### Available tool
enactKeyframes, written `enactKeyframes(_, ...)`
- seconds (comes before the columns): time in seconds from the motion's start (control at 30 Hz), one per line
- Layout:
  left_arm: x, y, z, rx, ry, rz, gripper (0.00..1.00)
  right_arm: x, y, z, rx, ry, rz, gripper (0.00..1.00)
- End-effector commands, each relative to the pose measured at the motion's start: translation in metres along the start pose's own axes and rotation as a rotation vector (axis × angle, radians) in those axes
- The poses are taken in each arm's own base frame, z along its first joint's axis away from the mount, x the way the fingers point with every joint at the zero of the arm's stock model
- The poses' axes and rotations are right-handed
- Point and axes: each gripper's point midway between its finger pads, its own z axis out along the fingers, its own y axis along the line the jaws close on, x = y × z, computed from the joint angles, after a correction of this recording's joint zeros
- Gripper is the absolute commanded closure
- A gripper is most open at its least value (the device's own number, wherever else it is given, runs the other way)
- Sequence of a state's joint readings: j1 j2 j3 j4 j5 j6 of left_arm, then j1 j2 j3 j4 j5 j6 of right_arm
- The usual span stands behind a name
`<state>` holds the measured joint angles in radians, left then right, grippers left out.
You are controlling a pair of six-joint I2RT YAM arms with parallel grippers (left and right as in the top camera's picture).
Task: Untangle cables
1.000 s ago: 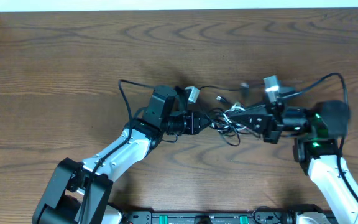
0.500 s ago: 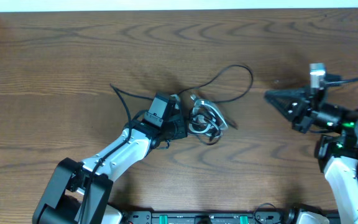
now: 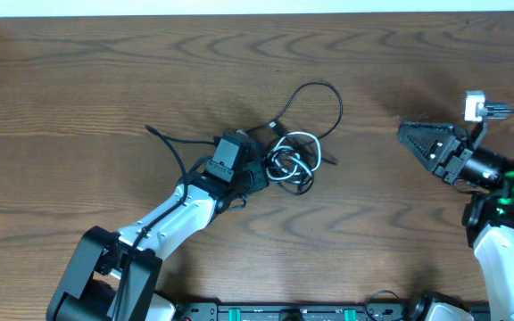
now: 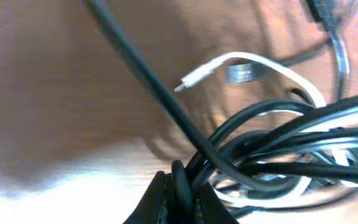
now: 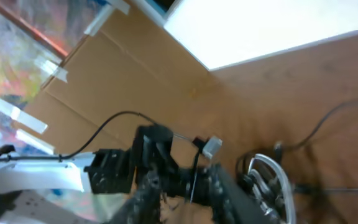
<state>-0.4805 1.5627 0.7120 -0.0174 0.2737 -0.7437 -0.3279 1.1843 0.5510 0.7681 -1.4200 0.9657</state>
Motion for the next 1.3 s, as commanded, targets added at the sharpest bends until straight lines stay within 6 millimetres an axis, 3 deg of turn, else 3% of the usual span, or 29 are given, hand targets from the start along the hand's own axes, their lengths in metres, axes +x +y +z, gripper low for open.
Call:
enactKeyframes(0.0, 0.006, -0.035, -0.003, 0.181, 0.071, -0.001, 0.92, 0.007, 0.001, 0.009, -0.015, 0.03, -0.077, 0.67)
enactKeyframes(0.13, 0.004, -0.087, -0.02, 0.434, 0.121, -0.034, 0.92, 0.024, -0.021, 0.022, 0.05, 0.041, -0.014, 0.57)
enactKeyframes(0.23, -0.003, -0.102, -0.027, 0.5, 0.126, -0.113, 0.92, 0.039, -0.036, 0.031, 0.113, 0.063, 0.021, 0.52)
enactKeyframes(0.37, -0.004, -0.105, -0.028, 0.505, 0.141, -0.188, 0.92, 0.062, -0.048, 0.043, 0.177, 0.12, 0.029, 0.46)
enactKeyframes(0.53, -0.003, -0.112, -0.032, 0.54, 0.167, -0.209, 0.92, 0.091, -0.076, 0.049, 0.365, 0.18, 0.052, 0.39)
enactKeyframes(0.7, -0.004, -0.116, -0.035, 0.564, 0.165, -0.195, 0.92, 0.111, -0.114, 0.038, 0.648, 0.209, 0.071, 0.37)
enactKeyframes(0.87, -0.004, -0.116, -0.035, 0.564, 0.166, -0.195, 0.92, 0.119, -0.131, 0.031, 0.802, 0.222, 0.033, 0.35)
enactKeyframes(1.0, -0.002, -0.117, -0.036, 0.569, 0.174, -0.193, 0.92, 0.129, -0.145, 0.031, 0.887, 0.25, 0.011, 0.36)
enactKeyframes(1.27, 0.008, -0.124, -0.042, 0.606, 0.248, -0.197, 0.92, 0.148, -0.161, 0.06, 0.856, 0.276, 0.035, 0.35)
